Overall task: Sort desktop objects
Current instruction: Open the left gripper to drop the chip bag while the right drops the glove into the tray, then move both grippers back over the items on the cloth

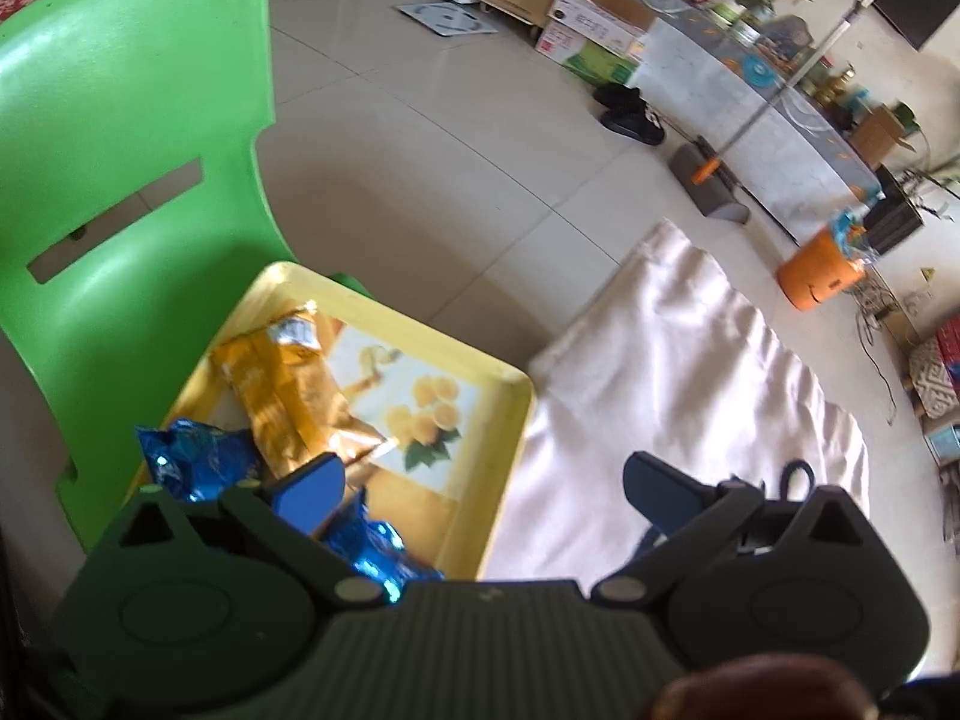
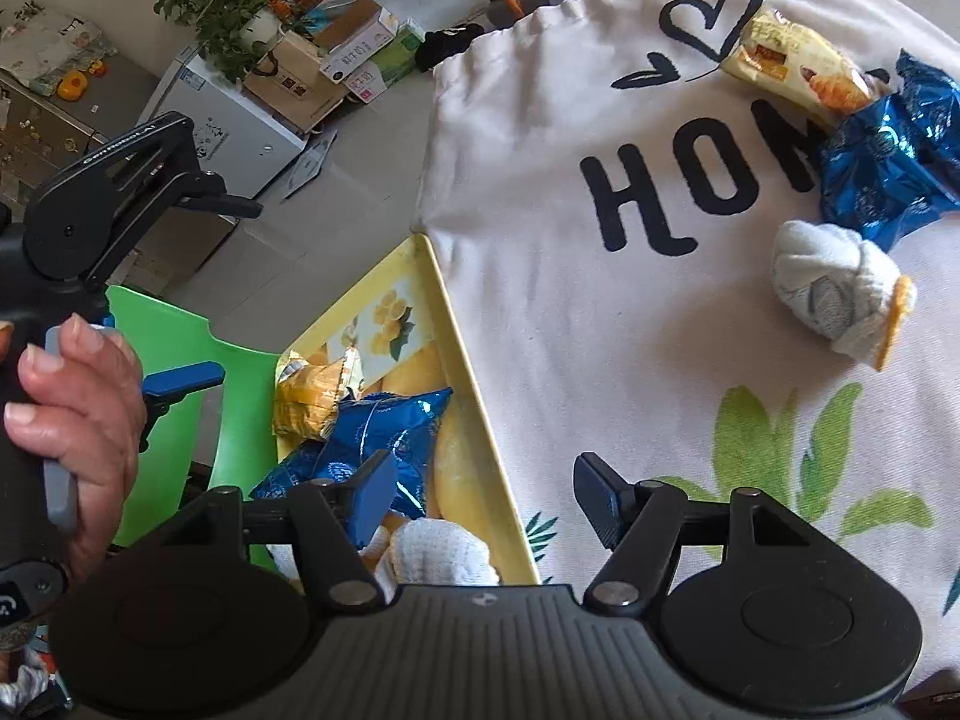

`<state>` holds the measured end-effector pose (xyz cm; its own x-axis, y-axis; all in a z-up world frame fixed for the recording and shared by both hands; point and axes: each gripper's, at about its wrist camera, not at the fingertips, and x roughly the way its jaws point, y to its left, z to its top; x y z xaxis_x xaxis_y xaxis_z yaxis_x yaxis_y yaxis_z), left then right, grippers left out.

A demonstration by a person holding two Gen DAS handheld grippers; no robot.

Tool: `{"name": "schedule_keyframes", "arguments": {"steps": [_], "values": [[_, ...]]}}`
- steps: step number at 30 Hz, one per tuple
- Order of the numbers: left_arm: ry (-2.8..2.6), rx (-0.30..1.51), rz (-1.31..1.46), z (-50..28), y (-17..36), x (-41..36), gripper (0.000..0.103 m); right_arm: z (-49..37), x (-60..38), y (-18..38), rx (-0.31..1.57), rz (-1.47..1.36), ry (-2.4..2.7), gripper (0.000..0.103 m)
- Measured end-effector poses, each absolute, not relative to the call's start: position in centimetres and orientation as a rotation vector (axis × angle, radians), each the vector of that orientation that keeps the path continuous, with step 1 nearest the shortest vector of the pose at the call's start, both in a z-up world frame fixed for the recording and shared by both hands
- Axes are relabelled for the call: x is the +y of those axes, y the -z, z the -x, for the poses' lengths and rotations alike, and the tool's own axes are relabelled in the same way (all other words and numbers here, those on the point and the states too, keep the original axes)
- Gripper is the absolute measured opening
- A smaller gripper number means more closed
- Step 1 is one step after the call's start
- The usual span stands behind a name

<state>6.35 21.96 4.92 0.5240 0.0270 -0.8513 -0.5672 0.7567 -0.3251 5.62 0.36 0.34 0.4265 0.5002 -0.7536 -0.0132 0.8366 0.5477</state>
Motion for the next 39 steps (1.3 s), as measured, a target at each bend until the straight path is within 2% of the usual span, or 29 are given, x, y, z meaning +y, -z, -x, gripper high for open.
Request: {"name": "schedule_keyframes", "arguments": {"steps": [11,15,20,39], "values": [[-0.205,1.025,0.533,-6.4,-4.6,15.4,0.102,-5.6,-5.7,-3.6,1.081,-0.466,-0.23,0.068],[-0.158,1.048,0.529,-6.6,-4.3,13.8,0.102,-5.9,-9.0,-4.1,1.096,-0.497,-0.157,0.073],[-0.122,1.057,0.496,-6.7,-3.9,11.5,0.102,-6.0,-12.7,-4.4,1.09,-0.471,-0.056,0.076],[0.012,1.114,0.401,-8.2,-0.3,2.5,0.102,-5.9,-22.5,-0.9,1.065,-0.664,0.345,0.077]]}}
